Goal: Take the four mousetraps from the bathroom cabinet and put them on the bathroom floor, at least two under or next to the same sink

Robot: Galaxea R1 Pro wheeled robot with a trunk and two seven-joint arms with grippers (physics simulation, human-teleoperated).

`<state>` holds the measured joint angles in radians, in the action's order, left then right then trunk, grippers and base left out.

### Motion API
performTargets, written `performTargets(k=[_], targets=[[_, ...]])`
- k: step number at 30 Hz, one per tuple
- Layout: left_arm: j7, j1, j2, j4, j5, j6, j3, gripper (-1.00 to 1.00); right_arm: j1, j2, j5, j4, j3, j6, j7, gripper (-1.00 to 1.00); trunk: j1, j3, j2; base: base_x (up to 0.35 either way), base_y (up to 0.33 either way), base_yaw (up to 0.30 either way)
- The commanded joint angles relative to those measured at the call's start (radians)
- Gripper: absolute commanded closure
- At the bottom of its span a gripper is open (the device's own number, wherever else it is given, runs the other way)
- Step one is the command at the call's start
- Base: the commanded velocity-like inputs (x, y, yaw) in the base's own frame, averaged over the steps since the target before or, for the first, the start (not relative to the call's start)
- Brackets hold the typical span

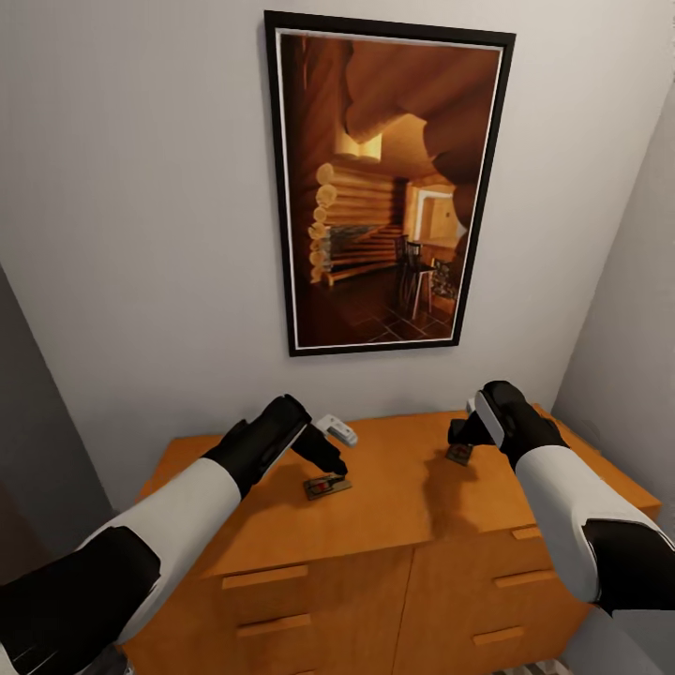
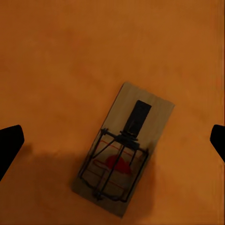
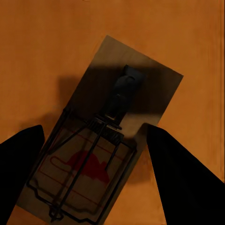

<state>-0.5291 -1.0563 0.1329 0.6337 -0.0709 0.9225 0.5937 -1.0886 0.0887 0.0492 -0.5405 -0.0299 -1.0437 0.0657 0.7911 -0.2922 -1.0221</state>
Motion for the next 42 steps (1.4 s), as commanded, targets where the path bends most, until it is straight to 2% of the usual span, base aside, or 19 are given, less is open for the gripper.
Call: performTargets(k=[1,11,23,34,42], targets=[[-0.007,-0.001,0.001,0.0,-0.01,0.002,0.001,-1.0,-0.001,0.0,0.006,-0.001,-0.002,-0.003,0.006,1.0,0.0,-0.001,-0.001,0.0,-0.164,0.0],[-0.006,-0.001,0.007,-0.002,-0.019,0.004,0.0,-1.0,-0.001,0.0,0.006,-0.001,-0.003,-0.003,0.006,1.0,0.0,-0.001,-0.001,0.0,-0.046,0.0],[-0.005,-0.001,0.005,-0.01,-0.011,0.004,0.001,-1.0,-0.001,0.0,0.006,-0.001,-0.004,-0.003,0.006,1.0,0.0,-0.001,-0.001,0.0,-0.002,0.0],[-0.002,-0.001,0.006,-0.065,-0.011,0.003,0.001,-1.0,-0.001,0.0,0.008,-0.001,-0.004,-0.003,0.006,1.0,0.0,-0.001,-0.001,0.0,0.0,0.0],[0.062,-0.001,0.018,-0.137,-0.007,0.004,0.0,-1.0,-0.001,0.0,0.008,-0.001,-0.004,-0.003,0.006,1.0,0.0,-0.001,-0.001,0.0,0.0,0.0]])
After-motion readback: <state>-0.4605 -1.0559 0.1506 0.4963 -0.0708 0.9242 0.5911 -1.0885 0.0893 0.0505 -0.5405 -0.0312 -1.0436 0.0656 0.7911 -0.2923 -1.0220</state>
